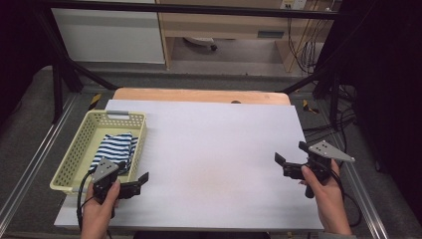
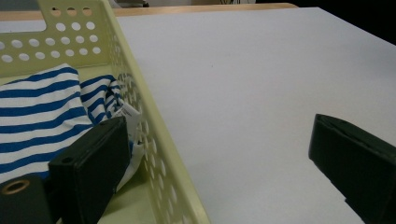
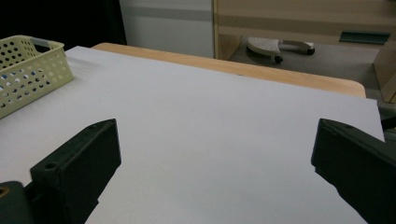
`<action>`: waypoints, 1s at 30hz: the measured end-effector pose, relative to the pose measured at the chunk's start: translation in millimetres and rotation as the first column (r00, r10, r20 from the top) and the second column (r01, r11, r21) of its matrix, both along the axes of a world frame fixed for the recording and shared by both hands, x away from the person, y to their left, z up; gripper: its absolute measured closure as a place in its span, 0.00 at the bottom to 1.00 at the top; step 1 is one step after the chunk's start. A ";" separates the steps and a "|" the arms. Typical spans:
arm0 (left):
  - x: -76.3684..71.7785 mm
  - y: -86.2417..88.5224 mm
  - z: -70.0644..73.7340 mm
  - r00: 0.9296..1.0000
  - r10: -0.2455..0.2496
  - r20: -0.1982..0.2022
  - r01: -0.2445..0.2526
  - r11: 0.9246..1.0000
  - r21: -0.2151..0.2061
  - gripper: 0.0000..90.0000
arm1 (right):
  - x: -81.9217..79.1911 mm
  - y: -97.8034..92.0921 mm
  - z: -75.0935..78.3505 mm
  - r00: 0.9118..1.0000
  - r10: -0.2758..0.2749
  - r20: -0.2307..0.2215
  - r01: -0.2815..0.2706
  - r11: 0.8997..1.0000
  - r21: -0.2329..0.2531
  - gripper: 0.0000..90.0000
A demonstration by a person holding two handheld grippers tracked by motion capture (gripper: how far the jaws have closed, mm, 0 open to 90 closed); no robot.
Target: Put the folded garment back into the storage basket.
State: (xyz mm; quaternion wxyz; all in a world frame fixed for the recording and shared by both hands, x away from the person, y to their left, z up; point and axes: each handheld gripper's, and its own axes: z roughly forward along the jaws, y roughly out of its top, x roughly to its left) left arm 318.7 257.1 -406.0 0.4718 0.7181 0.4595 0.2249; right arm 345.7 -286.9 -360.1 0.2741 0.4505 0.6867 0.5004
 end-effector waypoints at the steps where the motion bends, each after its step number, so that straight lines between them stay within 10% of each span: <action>1: 0.2 -0.6 -0.2 1.000 -0.001 0.002 0.001 1.000 -0.001 0.06 | -0.8 -0.3 -2.0 1.000 0.000 -0.005 0.000 1.000 -0.001 0.02; 30: -0.9 2.6 2.2 1.000 0.008 0.009 -0.008 1.000 -0.006 0.06 | -16.0 -12.8 -47.6 0.998 0.027 -0.057 -0.027 1.000 0.004 0.05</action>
